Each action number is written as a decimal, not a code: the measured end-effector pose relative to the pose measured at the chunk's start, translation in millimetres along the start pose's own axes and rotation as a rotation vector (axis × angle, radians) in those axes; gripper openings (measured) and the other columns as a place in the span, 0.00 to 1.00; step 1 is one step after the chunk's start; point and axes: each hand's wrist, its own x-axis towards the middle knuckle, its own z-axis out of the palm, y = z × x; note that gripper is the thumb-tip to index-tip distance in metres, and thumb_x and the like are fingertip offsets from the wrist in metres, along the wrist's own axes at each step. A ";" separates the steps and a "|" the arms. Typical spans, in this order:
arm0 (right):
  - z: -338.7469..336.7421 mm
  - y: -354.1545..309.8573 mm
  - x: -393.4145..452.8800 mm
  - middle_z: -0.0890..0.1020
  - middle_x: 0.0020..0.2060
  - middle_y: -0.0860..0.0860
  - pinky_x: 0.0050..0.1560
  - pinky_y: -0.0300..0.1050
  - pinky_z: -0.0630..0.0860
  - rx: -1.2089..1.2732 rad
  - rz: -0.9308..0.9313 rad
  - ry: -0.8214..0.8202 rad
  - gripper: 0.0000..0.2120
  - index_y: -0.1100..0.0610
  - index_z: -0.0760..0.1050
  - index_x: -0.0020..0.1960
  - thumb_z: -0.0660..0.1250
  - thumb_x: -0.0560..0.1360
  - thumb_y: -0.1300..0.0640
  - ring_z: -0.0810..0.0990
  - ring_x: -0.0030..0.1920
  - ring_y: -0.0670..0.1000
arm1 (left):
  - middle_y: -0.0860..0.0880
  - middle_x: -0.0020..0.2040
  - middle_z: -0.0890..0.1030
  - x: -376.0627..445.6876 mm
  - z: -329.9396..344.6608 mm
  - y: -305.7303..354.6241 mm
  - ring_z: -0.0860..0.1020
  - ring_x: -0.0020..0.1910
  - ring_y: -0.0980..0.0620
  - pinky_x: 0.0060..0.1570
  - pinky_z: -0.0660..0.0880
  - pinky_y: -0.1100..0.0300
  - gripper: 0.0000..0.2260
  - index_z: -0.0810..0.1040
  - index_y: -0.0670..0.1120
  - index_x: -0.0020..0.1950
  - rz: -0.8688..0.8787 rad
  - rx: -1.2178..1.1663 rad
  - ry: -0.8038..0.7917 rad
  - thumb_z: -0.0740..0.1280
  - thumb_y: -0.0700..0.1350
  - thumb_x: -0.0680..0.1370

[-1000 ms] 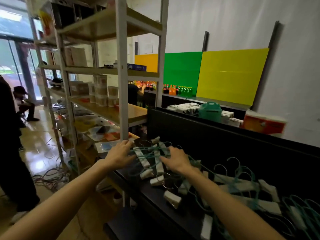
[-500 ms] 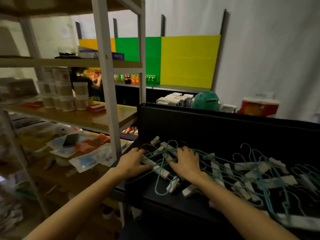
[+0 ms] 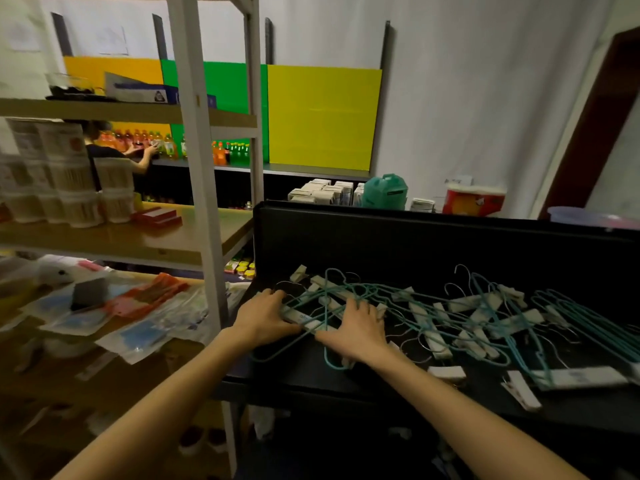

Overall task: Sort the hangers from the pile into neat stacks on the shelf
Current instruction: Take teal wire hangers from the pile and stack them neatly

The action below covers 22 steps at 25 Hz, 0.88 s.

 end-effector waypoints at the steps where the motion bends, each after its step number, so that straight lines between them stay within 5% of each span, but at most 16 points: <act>1: -1.9 0.6 0.0 0.63 0.75 0.61 0.74 0.58 0.60 0.064 0.012 0.006 0.52 0.58 0.55 0.78 0.66 0.67 0.28 0.60 0.74 0.62 | 0.49 0.59 0.76 1.2 -1.2 -3.4 0.76 0.55 0.50 0.54 0.76 0.54 0.33 0.75 0.50 0.69 0.012 0.002 -0.005 0.71 0.67 0.70; 6: -11.0 3.7 -2.8 0.64 0.75 0.54 0.72 0.53 0.65 0.364 -0.037 0.112 0.41 0.57 0.59 0.78 0.71 0.71 0.46 0.61 0.74 0.57 | 0.50 0.58 0.80 1.2 -1.6 -3.8 0.76 0.54 0.51 0.50 0.76 0.56 0.34 0.78 0.51 0.65 0.041 0.008 0.035 0.67 0.72 0.68; 12: -31.0 10.0 -1.4 0.59 0.78 0.52 0.75 0.51 0.60 0.368 -0.163 0.146 0.38 0.55 0.61 0.77 0.72 0.71 0.52 0.54 0.78 0.53 | 0.50 0.58 0.83 -1.9 -13.0 -0.8 0.81 0.53 0.53 0.52 0.79 0.56 0.30 0.77 0.49 0.69 0.083 -0.132 0.095 0.71 0.64 0.72; 16: -30.5 22.6 1.8 0.59 0.78 0.52 0.75 0.49 0.59 0.217 -0.238 0.147 0.39 0.55 0.61 0.77 0.72 0.71 0.51 0.53 0.79 0.53 | 0.52 0.42 0.83 -2.7 -16.6 3.3 0.80 0.40 0.54 0.41 0.80 0.55 0.22 0.84 0.51 0.53 0.090 0.011 0.042 0.68 0.67 0.73; 22: -22.5 47.4 5.7 0.54 0.80 0.53 0.77 0.49 0.56 0.096 -0.234 0.094 0.44 0.55 0.54 0.80 0.72 0.69 0.51 0.50 0.80 0.53 | 0.55 0.43 0.77 -1.2 -18.6 -1.7 0.75 0.39 0.57 0.35 0.72 0.59 0.14 0.76 0.53 0.40 0.113 -0.076 0.107 0.72 0.62 0.73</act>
